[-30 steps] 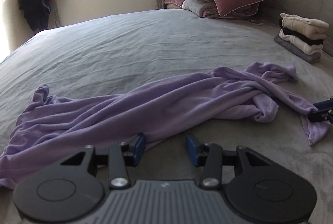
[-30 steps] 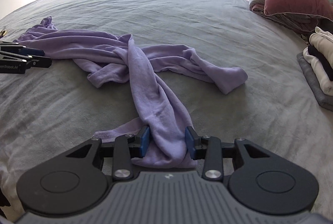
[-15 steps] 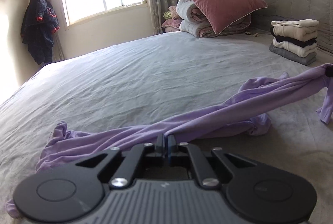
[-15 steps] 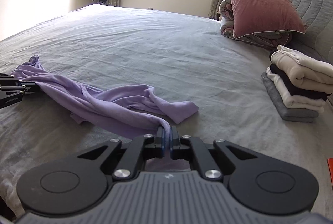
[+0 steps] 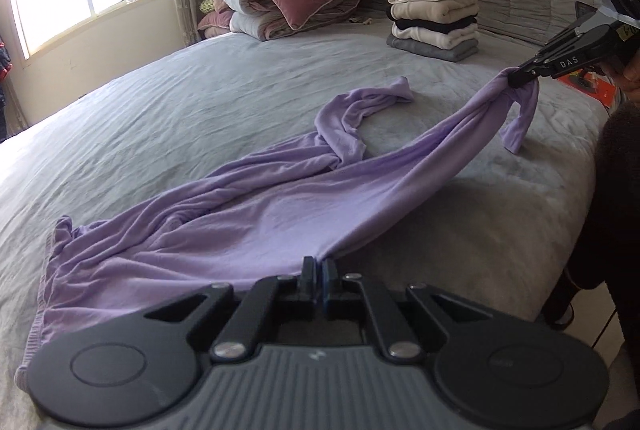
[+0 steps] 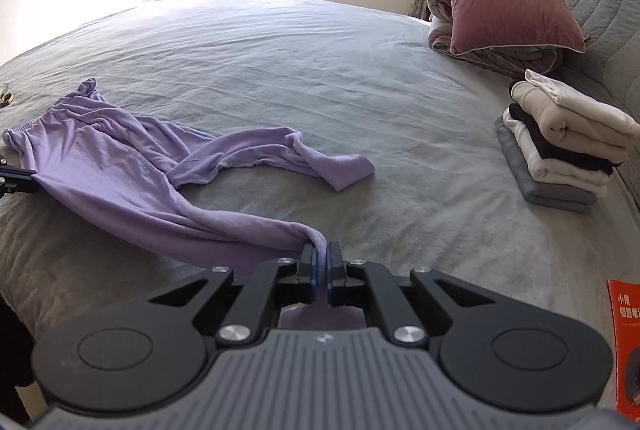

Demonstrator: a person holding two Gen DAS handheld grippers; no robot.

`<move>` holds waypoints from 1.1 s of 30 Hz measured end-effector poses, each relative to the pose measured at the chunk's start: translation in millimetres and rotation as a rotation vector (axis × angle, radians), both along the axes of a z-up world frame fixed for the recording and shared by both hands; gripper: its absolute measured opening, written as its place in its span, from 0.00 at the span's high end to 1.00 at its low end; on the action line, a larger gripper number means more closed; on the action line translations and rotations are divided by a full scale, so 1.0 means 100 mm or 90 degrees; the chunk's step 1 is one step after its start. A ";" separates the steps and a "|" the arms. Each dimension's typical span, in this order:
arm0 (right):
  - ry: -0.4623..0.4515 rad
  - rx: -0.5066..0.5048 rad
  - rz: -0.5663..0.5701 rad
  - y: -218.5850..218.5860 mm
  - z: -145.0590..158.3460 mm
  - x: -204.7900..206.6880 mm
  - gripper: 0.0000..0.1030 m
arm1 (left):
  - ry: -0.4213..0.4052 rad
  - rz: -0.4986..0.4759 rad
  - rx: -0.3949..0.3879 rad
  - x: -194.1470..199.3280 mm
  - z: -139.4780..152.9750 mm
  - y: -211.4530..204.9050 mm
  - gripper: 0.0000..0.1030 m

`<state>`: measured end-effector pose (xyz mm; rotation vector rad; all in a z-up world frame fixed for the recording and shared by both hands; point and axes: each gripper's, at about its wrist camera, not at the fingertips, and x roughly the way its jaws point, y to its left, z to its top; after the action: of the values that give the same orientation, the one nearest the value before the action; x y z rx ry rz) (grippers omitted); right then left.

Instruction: Fold clothes

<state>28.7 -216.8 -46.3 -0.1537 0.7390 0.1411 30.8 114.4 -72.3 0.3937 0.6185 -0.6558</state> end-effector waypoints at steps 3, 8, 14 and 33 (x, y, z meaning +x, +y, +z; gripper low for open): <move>0.044 0.012 0.003 -0.04 -0.05 -0.04 0.96 | 0.042 -0.029 0.020 -0.01 -0.09 0.01 0.98; 0.084 0.027 0.024 -0.02 -0.15 -0.08 0.83 | 0.130 -0.028 -0.005 0.13 -0.15 0.15 0.89; 0.071 0.029 0.022 0.01 -0.12 0.08 0.52 | 0.155 0.039 -0.112 0.45 0.03 0.50 0.49; 0.042 0.063 0.078 0.58 -0.12 1.49 0.52 | 0.105 0.329 -0.141 2.08 0.11 1.51 0.28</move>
<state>177.4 -158.6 -57.9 -0.0997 0.7861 0.3000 239.2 265.5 -61.3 -0.0342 0.7591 -0.2566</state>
